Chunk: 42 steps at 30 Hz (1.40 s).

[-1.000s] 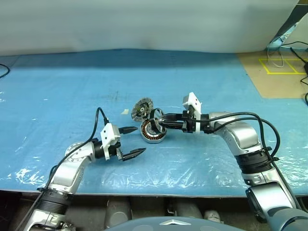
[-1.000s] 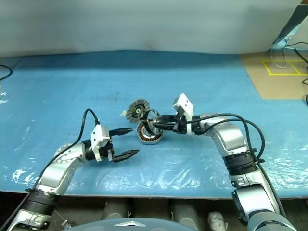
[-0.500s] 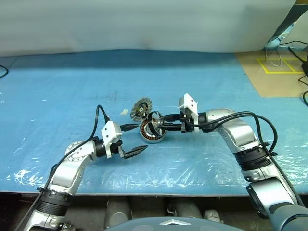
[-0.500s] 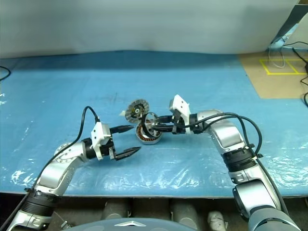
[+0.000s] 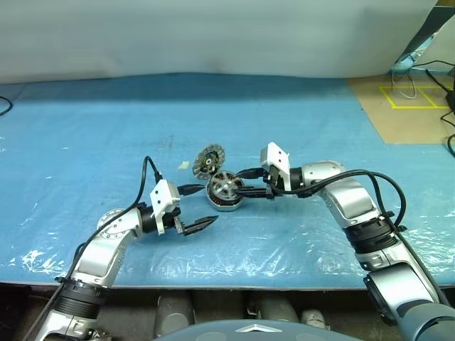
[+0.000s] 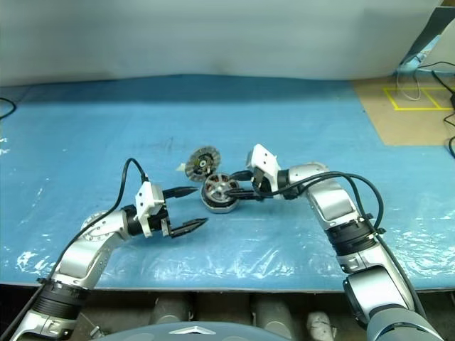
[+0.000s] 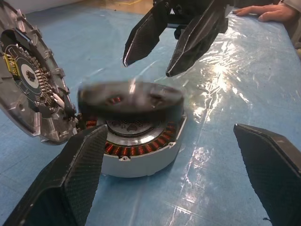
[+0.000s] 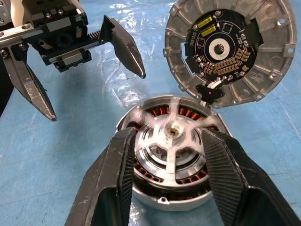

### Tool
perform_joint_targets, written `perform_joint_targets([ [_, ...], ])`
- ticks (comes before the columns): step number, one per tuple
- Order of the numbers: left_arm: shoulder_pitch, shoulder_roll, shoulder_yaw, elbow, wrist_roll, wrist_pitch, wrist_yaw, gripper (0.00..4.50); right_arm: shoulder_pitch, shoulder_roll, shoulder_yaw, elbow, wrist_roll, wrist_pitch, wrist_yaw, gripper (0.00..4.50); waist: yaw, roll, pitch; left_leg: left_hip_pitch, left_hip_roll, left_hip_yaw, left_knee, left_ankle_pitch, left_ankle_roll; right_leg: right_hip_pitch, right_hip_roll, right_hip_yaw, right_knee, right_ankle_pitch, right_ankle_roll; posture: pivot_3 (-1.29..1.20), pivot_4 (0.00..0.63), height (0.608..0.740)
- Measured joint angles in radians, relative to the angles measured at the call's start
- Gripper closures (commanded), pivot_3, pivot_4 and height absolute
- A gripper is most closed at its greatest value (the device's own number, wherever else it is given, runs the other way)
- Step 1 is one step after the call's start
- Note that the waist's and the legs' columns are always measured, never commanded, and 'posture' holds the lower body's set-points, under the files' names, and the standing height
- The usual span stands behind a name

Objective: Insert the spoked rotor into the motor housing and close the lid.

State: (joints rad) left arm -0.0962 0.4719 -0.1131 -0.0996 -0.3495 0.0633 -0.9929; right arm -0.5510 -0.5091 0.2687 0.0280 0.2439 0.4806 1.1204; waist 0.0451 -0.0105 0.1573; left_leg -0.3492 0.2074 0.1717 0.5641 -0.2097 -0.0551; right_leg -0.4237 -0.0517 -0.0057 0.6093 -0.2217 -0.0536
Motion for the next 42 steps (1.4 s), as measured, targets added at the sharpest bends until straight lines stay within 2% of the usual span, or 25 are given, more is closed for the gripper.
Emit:
perform_joint_targets([
  [11, -0.022, 0.001, 0.003, -0.038, -0.022, 0.058, 0.008, 0.0, -0.007, 0.023, -0.044, 0.004, 0.05, 0.049, -0.014, 2.3, -0.001, 0.0, 0.0, 0.0, 0.0, 0.0, 0.001, 0.0, 0.0, 0.0, 0.0, 0.0, 0.001, 0.0, 0.0, 0.0, 0.15, 0.74],
  [18, -0.017, -0.003, 0.005, 0.011, -0.001, 0.028, 0.026, 0.0, -0.027, 0.087, -0.011, 0.085, 0.018, 0.012, -0.041, 4.47, -0.002, 0.0, 0.0, 0.0, 0.0, 0.0, 0.002, 0.0, 0.0, 0.0, 0.0, 0.0, 0.002, 0.0, 0.0, 0.0, 0.15, 0.74],
  [29, 0.03, 0.004, 0.05, -0.021, -0.002, 0.042, 0.091, 0.0, -0.085, 0.141, 0.069, 0.217, -0.058, -0.058, -0.016, 4.47, 0.0, 0.0, 0.0, 0.0, 0.0, 0.0, 0.003, 0.0, 0.0, 0.0, 0.0, -0.001, 0.003, 0.0, 0.0, 0.0, 0.15, 0.74],
  [37, 0.026, -0.004, 0.123, -0.033, -0.029, 0.114, 0.182, 0.0, -0.11, 0.138, 0.127, 0.298, -0.154, -0.241, -0.012, 4.47, -0.003, -0.001, -0.001, 0.007, 0.0, 0.0, 0.003, -0.002, 0.003, 0.01, 0.0, 0.0, 0.004, 0.0, 0.0, 0.0, 0.15, 0.74],
  [42, -0.065, -0.048, 0.22, -0.032, -0.115, 0.214, 0.289, 0.0, -0.087, 0.142, 0.07, 0.267, -0.083, -0.125, 0.005, 4.47, 0.002, -0.002, -0.001, 0.013, 0.0, -0.001, 0.004, -0.002, 0.003, 0.015, -0.001, -0.001, 0.003, 0.0, 0.0, 0.0, 0.15, 0.74],
])
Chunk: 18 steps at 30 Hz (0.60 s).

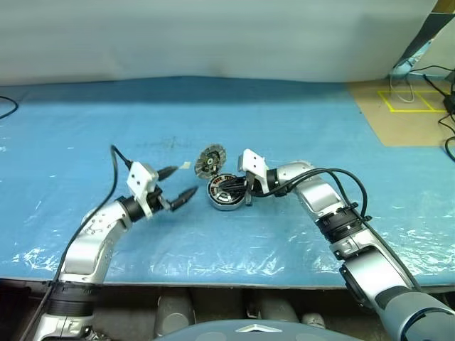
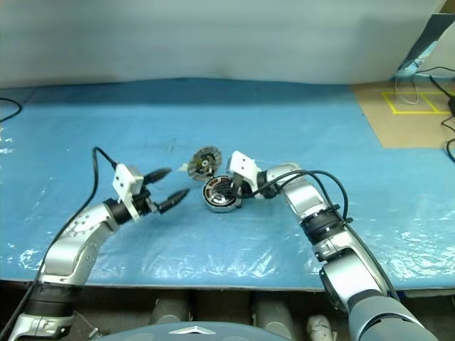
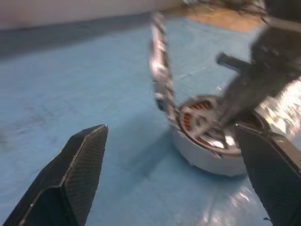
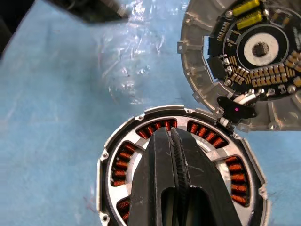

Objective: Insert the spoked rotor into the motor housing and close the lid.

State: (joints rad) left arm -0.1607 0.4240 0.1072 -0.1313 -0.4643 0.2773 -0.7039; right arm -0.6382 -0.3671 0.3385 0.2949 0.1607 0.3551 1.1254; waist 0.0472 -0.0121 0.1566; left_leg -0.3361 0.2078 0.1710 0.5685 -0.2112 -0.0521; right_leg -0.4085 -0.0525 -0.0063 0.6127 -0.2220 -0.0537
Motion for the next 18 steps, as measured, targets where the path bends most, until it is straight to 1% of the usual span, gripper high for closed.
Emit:
perform_joint_targets([
  [3, -0.053, -0.001, 0.06, 0.0, -0.066, 0.056, 0.029, 0.0, 0.022, 0.001, -0.053, -0.04, 0.083, 0.105, 0.018, 4.47, -0.002, 0.0, 0.0, -0.003, 0.0, 0.0, -0.001, 0.0, 0.0, -0.002, 0.0, 0.0, -0.002, 0.0, 0.0, 0.0, 0.15, 0.74],
  [4, -0.077, -0.001, 0.078, 0.006, -0.104, 0.089, 0.035, 0.0, 0.024, 0.0, -0.103, -0.08, 0.158, 0.186, 0.029, 4.47, -0.002, 0.0, 0.0, -0.007, 0.0, 0.0, -0.001, 0.001, -0.001, -0.007, 0.0, 0.0, -0.002, 0.0, 0.0, 0.0, 0.15, 0.74],
  [6, -0.12, -0.001, 0.098, 0.03, -0.136, 0.12, 0.038, 0.0, 0.021, -0.019, -0.168, -0.164, 0.241, 0.262, 0.039, 4.47, -0.001, 0.0, 0.0, -0.012, 0.0, 0.0, -0.001, 0.004, 0.001, -0.011, 0.001, -0.001, -0.002, 0.0, 0.0, 0.0, 0.15, 0.74],
  [9, -0.182, -0.004, 0.102, 0.095, -0.141, 0.127, 0.037, 0.0, 0.023, -0.058, -0.209, -0.243, 0.281, 0.317, 0.027, 4.47, 0.002, 0.0, 0.0, -0.013, 0.0, -0.001, -0.002, 0.004, 0.001, -0.012, 0.001, -0.002, -0.003, 0.0, 0.0, 0.0, 0.15, 0.74],
  [12, -0.258, -0.041, 0.098, 0.196, -0.122, 0.113, 0.056, 0.0, 0.049, -0.081, -0.222, -0.292, 0.296, 0.356, -0.004, 4.47, 0.003, 0.0, 0.0, -0.014, 0.0, -0.001, -0.002, 0.004, 0.001, -0.012, 0.001, -0.002, -0.004, 0.0, 0.0, 0.0, 0.15, 0.74],
  [15, -0.337, -0.08, 0.08, 0.331, -0.06, 0.063, 0.081, 0.6, 0.095, -0.101, -0.242, -0.327, 0.303, 0.38, -0.054, 4.5, 0.007, 0.0, 0.0, -0.014, -0.001, -0.001, -0.002, 0.004, 0.001, -0.012, 0.0, -0.002, -0.005, 0.001, 0.0, 0.0, 0.15, 0.74],
  [16, -0.348, -0.087, 0.074, 0.363, -0.041, 0.042, 0.087, 0.88, 0.105, -0.105, -0.249, -0.331, 0.304, 0.387, -0.065, 4.5, 0.008, 0.0, 0.0, -0.014, -0.001, -0.001, -0.002, 0.003, 0.001, -0.012, 0.0, -0.002, -0.005, 0.001, 0.0, 0.0, 0.15, 0.74],
  [18, -0.38, -0.114, 0.053, 0.456, 0.019, -0.025, 0.104, 1.64, 0.131, -0.12, -0.261, -0.354, 0.31, 0.398, -0.092, 4.5, 0.007, -0.001, 0.0, -0.014, -0.001, -0.002, -0.002, 0.003, 0.001, -0.012, -0.001, -0.002, -0.005, 0.001, 0.001, 0.0, 0.15, 0.74],
])
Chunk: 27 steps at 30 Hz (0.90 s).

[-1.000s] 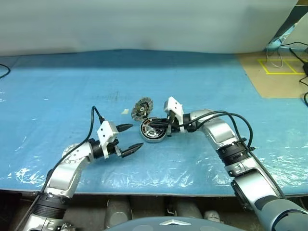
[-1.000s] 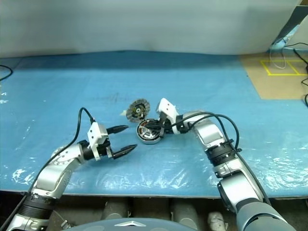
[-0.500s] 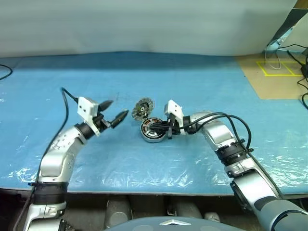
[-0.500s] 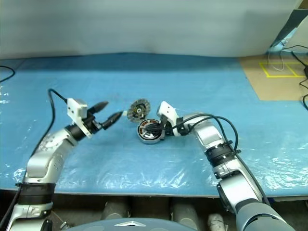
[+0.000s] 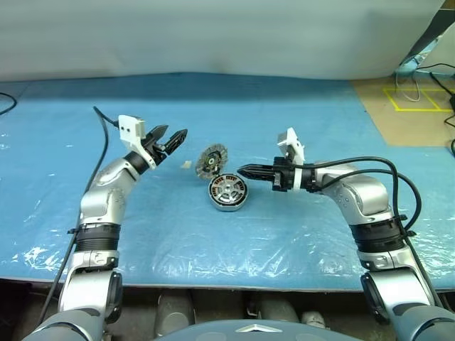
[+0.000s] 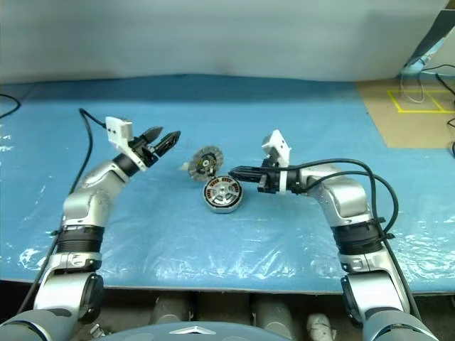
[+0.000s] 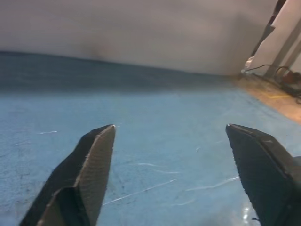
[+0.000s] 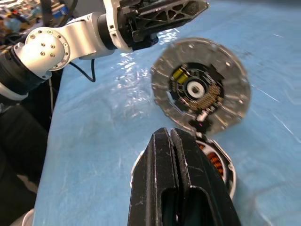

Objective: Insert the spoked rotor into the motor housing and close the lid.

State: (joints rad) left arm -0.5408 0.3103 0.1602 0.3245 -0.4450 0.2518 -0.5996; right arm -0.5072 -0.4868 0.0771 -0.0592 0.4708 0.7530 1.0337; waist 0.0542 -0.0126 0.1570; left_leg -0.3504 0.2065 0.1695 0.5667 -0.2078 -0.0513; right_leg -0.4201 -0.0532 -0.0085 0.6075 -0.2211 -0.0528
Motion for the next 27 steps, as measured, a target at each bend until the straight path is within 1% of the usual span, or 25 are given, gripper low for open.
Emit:
perform_joint_targets([
  [3, -0.045, -0.046, -0.032, 0.117, 0.049, -0.071, -0.011, 2.67, 0.03, -0.012, -0.016, -0.035, 0.004, 0.013, -0.034, 4.5, 0.002, 0.0, 0.0, 0.0, 0.0, -0.001, 0.0, 0.0, 0.0, 0.0, 0.0, 0.0, 0.0, 0.0, 0.001, 0.0, 0.15, 0.74],
  [4, -0.069, -0.057, -0.045, 0.167, 0.065, -0.091, -0.028, 3.1, 0.038, -0.017, -0.019, -0.044, 0.005, 0.018, -0.043, 4.5, 0.003, -0.001, 0.0, 0.0, 0.0, -0.001, 0.0, 0.0, 0.0, 0.0, 0.0, 0.0, 0.0, 0.0, 0.001, 0.0, 0.15, 0.74],
  [6, -0.095, -0.069, -0.059, 0.222, 0.082, -0.111, -0.051, 3.73, 0.048, -0.022, -0.023, -0.056, 0.007, 0.02, -0.055, 4.5, 0.002, -0.001, 0.0, 0.0, 0.0, -0.001, 0.0, 0.0, 0.0, 0.0, 0.0, 0.0, 0.0, 0.001, 0.001, 0.0, 0.15, 0.74],
  [8, -0.117, -0.081, -0.065, 0.262, 0.083, -0.117, -0.099, 3.73, 0.06, -0.031, -0.026, -0.07, 0.008, 0.023, -0.061, 4.5, 0.004, -0.001, 0.001, 0.0, 0.0, -0.001, 0.0, -0.001, -0.002, 0.0, 0.0, 0.0, 0.0, 0.001, 0.001, 0.0, 0.15, 0.74],
  [12, -0.134, -0.087, -0.079, 0.264, 0.049, -0.086, -0.252, 3.73, 0.087, -0.059, -0.027, -0.095, 0.02, 0.03, -0.071, 4.5, 0.012, -0.001, 0.001, 0.0, 0.0, -0.001, -0.001, -0.001, -0.003, 0.0, 0.0, 0.0, 0.0, 0.001, 0.001, 0.0, 0.15, 0.74],
  [17, -0.122, -0.042, -0.122, 0.207, 0.019, 0.021, -0.441, 3.73, 0.1, -0.084, -0.062, -0.119, 0.044, 0.041, -0.082, 4.5, 0.018, -0.001, 0.001, 0.0, 0.0, -0.001, -0.001, -0.001, -0.003, 0.0, -0.001, 0.0, -0.001, 0.0, 0.001, 0.0, 0.15, 0.74],
  [23, -0.085, -0.01, -0.172, 0.099, 0.006, 0.098, -0.544, 3.73, 0.124, -0.098, -0.067, -0.121, 0.048, 0.041, -0.098, 4.5, 0.019, -0.001, 0.001, 0.0, 0.0, 0.0, -0.002, -0.001, -0.003, 0.0, -0.001, 0.0, -0.001, 0.0, 0.001, 0.0, 0.15, 0.74],
  [27, -0.041, -0.019, -0.224, 0.061, 0.018, 0.104, -0.559, 3.73, 0.125, -0.099, -0.068, -0.121, 0.05, 0.041, -0.113, 4.5, 0.018, -0.001, 0.001, 0.0, 0.0, 0.0, -0.002, -0.001, -0.003, 0.0, -0.001, 0.0, -0.001, 0.0, 0.001, 0.0, 0.15, 0.74],
])
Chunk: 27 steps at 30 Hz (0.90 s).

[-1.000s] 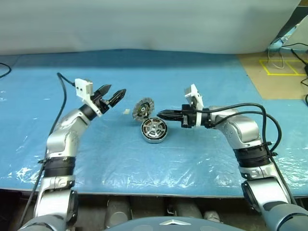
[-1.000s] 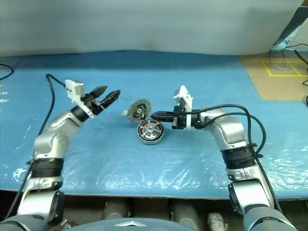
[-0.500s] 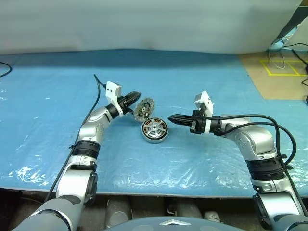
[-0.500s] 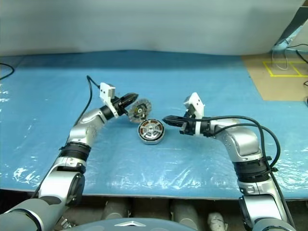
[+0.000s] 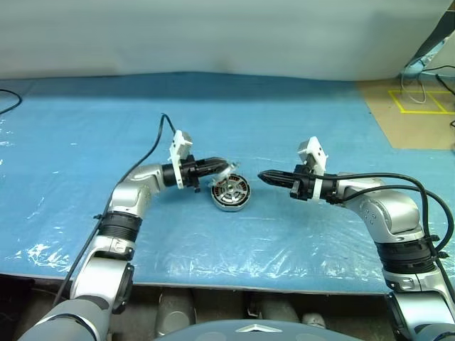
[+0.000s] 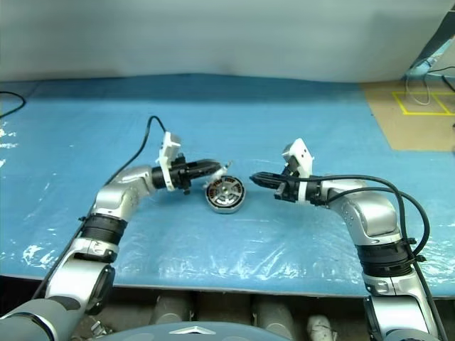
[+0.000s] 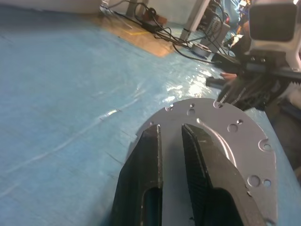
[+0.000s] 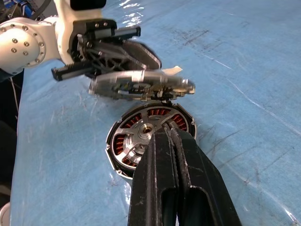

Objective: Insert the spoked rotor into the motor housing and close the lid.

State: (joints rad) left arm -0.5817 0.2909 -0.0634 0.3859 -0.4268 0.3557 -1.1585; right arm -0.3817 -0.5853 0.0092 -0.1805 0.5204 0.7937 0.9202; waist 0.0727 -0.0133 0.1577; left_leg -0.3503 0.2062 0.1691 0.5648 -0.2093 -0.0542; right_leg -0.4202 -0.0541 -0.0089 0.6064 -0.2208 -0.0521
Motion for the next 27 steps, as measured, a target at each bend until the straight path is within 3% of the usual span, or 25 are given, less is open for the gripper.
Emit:
perform_joint_targets([
  [10, 0.073, -0.07, -0.153, -0.063, 0.115, -0.107, 0.01, 3.73, 0.003, -0.024, -0.047, -0.013, 0.034, 0.009, -0.027, 4.5, 0.001, 0.0, 0.0, 0.0, 0.0, 0.0, 0.0, 0.0, 0.0, 0.0, 0.0, 0.0, -0.001, 0.0, 0.0, 0.0, 0.15, 0.74],
  [16, 0.116, -0.02, -0.221, -0.111, 0.142, -0.147, -0.06, 3.73, 0.009, -0.024, -0.047, -0.031, 0.034, 0.011, -0.045, 4.5, -0.004, 0.0, 0.0, 0.0, 0.0, 0.001, -0.003, 0.001, -0.001, 0.0, 0.0, 0.001, 0.0, 0.0, 0.0, 0.0, 0.15, 0.74],
  [21, 0.123, -0.007, -0.12, -0.201, 0.025, -0.028, -0.018, 3.73, 0.005, -0.017, -0.045, -0.055, 0.053, 0.012, -0.045, 4.5, -0.002, 0.001, 0.001, 0.0, 0.0, 0.001, -0.002, 0.001, -0.001, -0.001, 0.0, 0.001, 0.0, 0.0, 0.0, 0.0, 0.15, 0.74],
  [27, 0.162, 0.083, 0.02, -0.538, -0.175, 0.164, 0.052, 3.73, -0.069, -0.004, -0.006, -0.108, 0.069, 0.004, -0.035, 4.5, -0.008, 0.001, 0.001, 0.0, 0.0, 0.001, -0.005, 0.001, -0.001, -0.001, 0.001, 0.001, 0.0, -0.001, 0.0, 0.0, 0.15, 0.74],
])
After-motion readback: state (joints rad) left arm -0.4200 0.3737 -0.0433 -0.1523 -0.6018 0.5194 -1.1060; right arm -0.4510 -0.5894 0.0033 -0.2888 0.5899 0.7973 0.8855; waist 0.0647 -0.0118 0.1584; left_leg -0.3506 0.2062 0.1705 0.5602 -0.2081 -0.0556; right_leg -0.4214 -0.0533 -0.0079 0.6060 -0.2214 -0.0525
